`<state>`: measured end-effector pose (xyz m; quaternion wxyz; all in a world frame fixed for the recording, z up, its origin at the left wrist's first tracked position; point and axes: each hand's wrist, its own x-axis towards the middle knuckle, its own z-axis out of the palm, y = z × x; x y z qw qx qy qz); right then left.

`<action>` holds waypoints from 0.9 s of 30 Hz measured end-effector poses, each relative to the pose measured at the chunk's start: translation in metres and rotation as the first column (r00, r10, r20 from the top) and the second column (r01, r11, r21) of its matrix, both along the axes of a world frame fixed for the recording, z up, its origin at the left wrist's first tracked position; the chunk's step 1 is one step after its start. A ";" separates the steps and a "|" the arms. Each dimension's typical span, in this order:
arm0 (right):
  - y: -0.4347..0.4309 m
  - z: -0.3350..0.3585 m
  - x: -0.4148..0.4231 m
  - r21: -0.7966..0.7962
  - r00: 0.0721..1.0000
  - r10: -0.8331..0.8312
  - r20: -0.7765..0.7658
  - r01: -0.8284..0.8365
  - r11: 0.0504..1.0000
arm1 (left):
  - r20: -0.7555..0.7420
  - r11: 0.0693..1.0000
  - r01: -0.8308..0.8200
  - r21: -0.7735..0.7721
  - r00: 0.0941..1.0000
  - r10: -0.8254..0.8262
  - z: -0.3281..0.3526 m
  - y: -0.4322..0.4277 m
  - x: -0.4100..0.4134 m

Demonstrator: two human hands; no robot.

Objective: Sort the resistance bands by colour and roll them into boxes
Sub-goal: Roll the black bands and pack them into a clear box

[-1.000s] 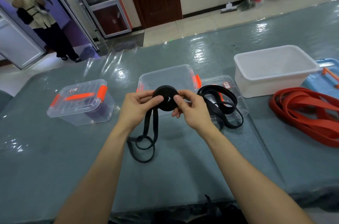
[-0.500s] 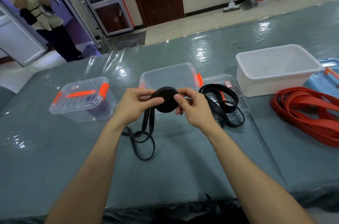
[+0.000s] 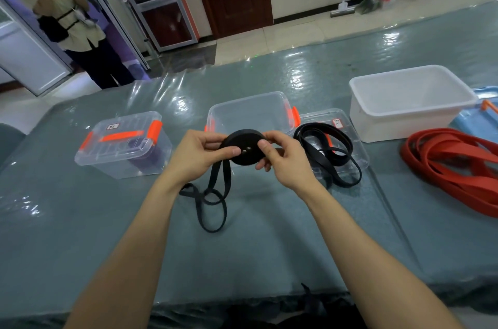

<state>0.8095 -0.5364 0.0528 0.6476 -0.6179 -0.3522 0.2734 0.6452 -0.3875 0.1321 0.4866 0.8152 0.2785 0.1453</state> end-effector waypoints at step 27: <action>-0.007 -0.013 0.008 -0.157 0.982 0.152 0.109 -0.134 0.978 | -0.316 0.959 0.218 0.179 0.936 -0.153 0.006 0.011 0.005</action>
